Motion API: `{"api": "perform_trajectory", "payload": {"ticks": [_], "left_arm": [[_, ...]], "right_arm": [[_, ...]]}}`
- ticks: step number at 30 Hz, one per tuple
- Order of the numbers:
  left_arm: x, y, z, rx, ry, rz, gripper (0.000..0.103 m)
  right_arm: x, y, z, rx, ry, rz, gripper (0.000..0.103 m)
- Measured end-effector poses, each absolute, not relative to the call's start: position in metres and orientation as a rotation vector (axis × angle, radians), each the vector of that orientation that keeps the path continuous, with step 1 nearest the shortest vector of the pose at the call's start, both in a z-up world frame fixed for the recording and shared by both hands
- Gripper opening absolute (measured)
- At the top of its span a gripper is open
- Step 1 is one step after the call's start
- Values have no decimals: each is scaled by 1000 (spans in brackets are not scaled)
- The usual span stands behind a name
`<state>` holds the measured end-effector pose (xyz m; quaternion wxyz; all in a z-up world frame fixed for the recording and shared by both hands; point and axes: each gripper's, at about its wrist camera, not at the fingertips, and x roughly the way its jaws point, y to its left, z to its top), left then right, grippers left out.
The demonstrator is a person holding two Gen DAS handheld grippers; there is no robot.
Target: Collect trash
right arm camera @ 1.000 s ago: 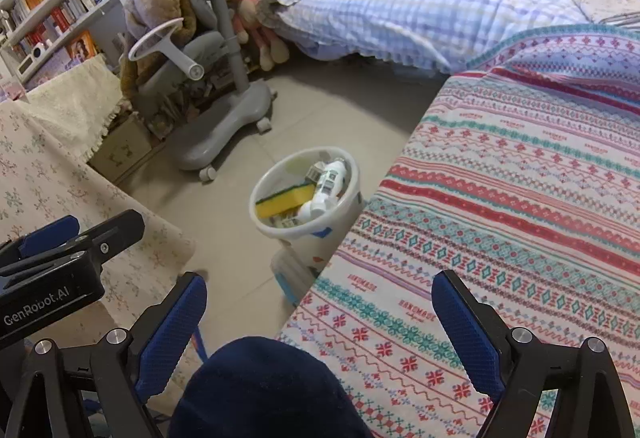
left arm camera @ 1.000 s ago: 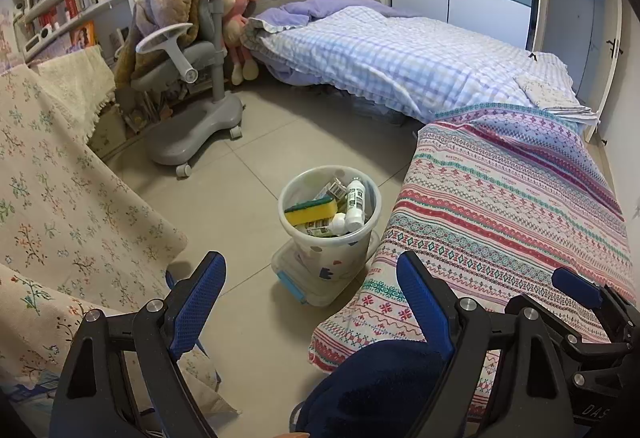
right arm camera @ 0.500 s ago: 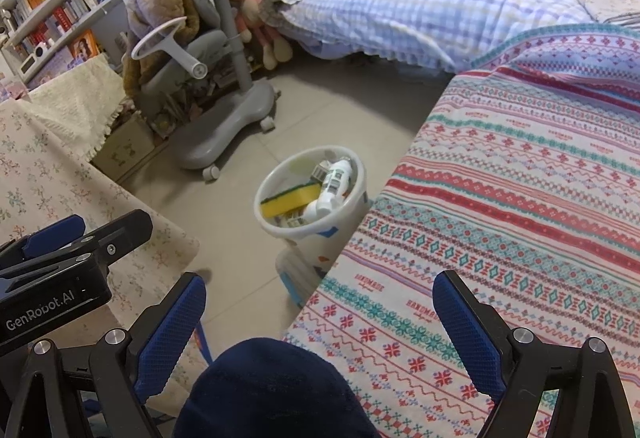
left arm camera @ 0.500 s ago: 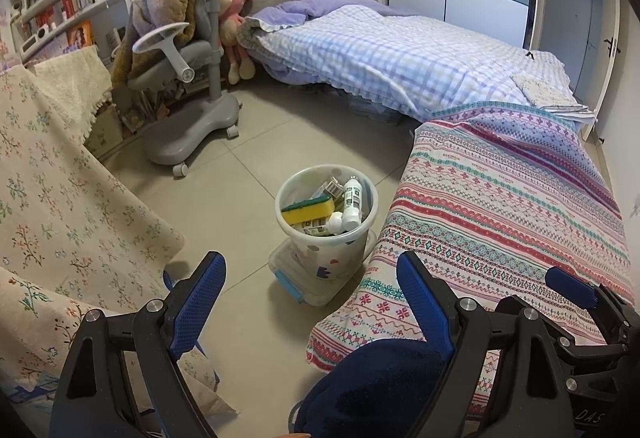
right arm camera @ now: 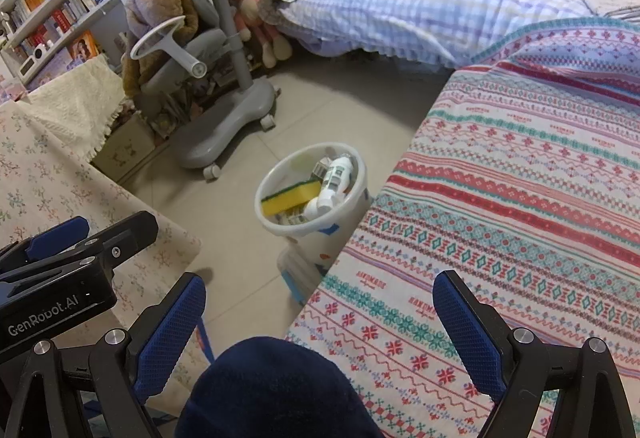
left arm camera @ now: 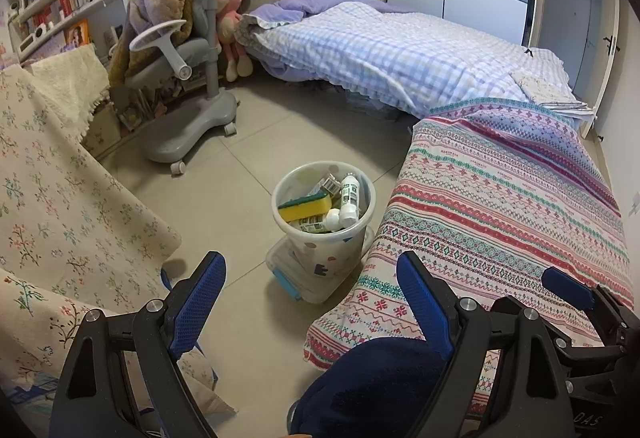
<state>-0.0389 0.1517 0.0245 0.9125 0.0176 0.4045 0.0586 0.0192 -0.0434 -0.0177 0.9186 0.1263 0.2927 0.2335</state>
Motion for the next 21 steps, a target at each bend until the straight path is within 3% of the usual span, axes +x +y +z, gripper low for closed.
{"api": "perform_trajectory", "payload": {"ticks": [21], "left_arm": [[-42,153,26,29,820,118,89]], "right_arm": [[20,-42,-19,283,610,501,96]]}}
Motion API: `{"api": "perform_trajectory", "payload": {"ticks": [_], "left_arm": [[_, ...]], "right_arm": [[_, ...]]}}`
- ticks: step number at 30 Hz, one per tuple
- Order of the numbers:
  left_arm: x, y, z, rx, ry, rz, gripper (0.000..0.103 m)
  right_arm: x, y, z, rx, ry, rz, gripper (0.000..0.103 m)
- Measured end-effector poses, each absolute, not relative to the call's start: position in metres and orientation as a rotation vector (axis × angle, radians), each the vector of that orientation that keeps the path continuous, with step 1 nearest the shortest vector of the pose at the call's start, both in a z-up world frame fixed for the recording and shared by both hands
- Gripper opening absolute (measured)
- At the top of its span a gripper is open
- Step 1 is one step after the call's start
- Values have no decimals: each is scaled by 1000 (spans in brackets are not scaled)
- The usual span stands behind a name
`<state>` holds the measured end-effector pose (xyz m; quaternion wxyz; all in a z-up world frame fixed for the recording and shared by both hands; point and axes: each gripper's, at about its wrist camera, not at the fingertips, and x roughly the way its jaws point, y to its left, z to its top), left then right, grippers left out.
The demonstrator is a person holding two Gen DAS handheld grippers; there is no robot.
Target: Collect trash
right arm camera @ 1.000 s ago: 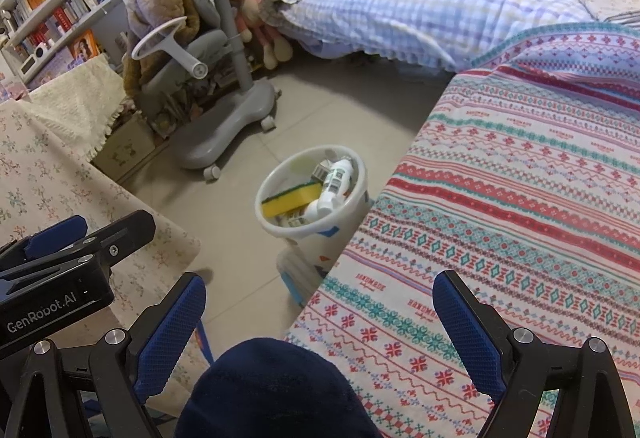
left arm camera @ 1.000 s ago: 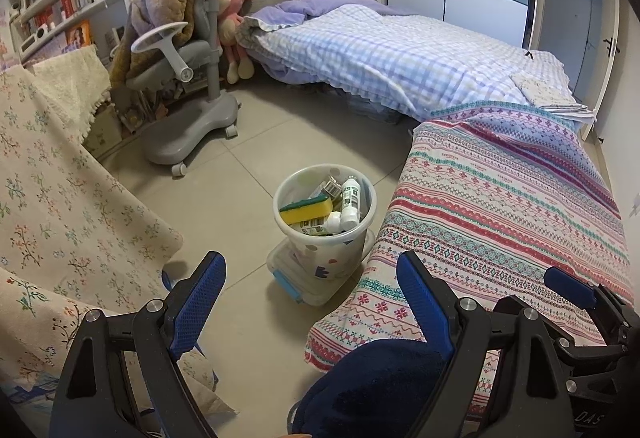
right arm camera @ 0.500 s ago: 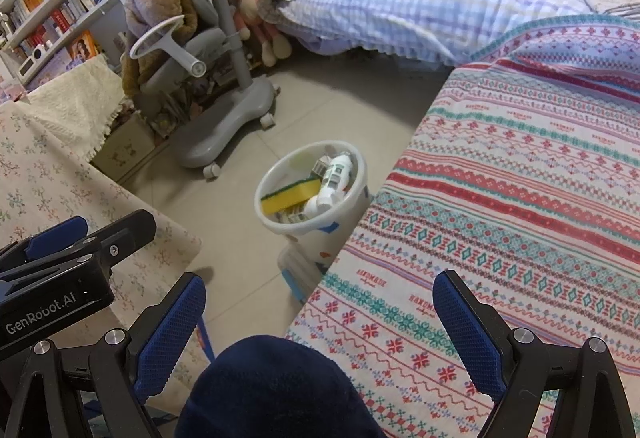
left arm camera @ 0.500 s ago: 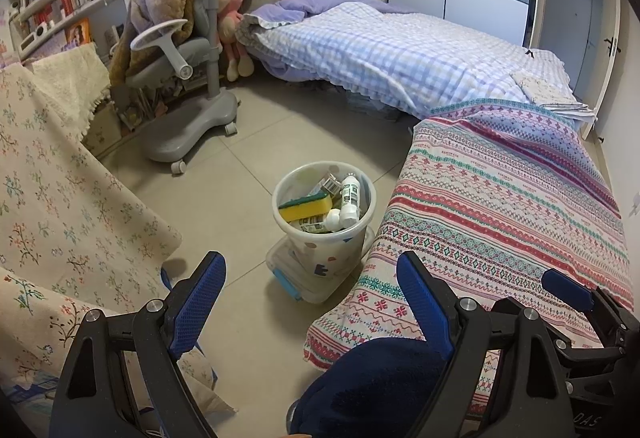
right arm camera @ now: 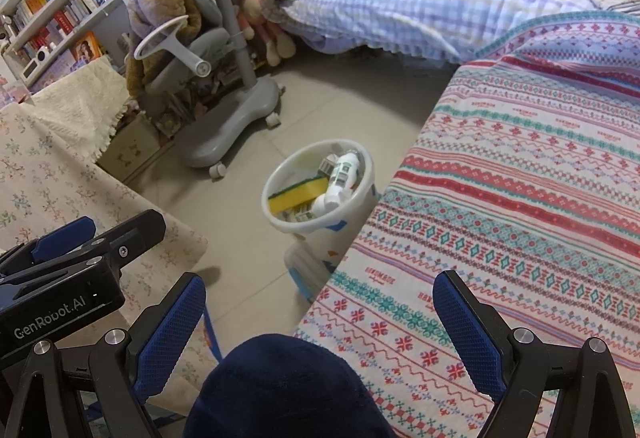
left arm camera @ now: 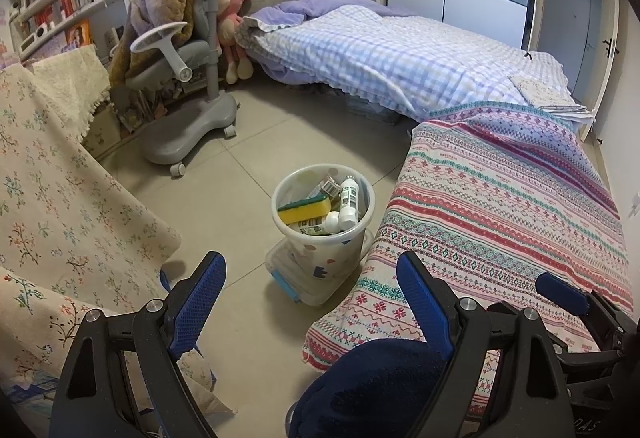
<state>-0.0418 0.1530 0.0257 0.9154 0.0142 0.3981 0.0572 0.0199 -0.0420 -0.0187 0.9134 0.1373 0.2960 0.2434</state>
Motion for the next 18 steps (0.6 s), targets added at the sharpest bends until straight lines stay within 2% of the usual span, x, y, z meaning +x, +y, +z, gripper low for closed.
{"api": "perform_trajectory", "payload": {"ticks": [18], "left_arm": [[-41,153,25,27,827,118,89]], "right_arm": [[20,-41,-21,286,616,508,96]]}}
